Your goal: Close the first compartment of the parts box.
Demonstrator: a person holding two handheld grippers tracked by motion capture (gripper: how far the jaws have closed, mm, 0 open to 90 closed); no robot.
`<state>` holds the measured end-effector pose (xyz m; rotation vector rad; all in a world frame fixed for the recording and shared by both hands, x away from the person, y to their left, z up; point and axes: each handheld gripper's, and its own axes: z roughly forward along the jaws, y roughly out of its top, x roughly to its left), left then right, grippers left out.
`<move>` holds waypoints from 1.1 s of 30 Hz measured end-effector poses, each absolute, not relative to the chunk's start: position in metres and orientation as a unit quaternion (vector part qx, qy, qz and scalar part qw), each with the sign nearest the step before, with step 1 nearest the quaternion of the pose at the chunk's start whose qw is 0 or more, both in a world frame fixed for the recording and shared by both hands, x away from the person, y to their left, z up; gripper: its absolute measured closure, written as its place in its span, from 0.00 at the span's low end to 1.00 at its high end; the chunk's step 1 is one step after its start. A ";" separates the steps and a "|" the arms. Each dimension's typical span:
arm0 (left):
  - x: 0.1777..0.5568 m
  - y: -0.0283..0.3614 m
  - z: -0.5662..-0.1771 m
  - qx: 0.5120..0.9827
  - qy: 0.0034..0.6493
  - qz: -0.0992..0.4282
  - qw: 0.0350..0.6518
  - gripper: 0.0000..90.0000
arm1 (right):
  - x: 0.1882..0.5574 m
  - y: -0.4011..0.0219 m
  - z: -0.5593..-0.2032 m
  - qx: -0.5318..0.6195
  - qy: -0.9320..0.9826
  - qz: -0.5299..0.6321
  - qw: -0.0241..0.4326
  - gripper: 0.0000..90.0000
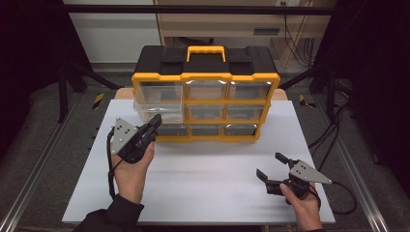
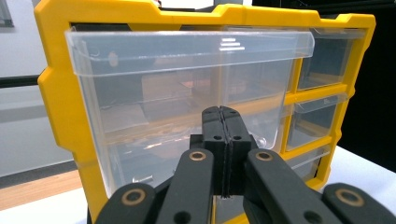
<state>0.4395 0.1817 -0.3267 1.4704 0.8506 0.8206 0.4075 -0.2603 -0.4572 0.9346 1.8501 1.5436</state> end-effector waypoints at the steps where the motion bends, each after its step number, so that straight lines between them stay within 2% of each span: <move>1: 0.440 0.182 -0.326 0.631 0.366 0.352 0.587 1.00 | 0.408 -0.261 -0.457 0.347 0.686 0.577 0.273 0.08; 33: 0.471 0.176 -0.317 0.645 0.376 0.353 0.563 1.00 | 0.408 -0.264 -0.457 0.350 0.684 0.578 0.274 0.08</move>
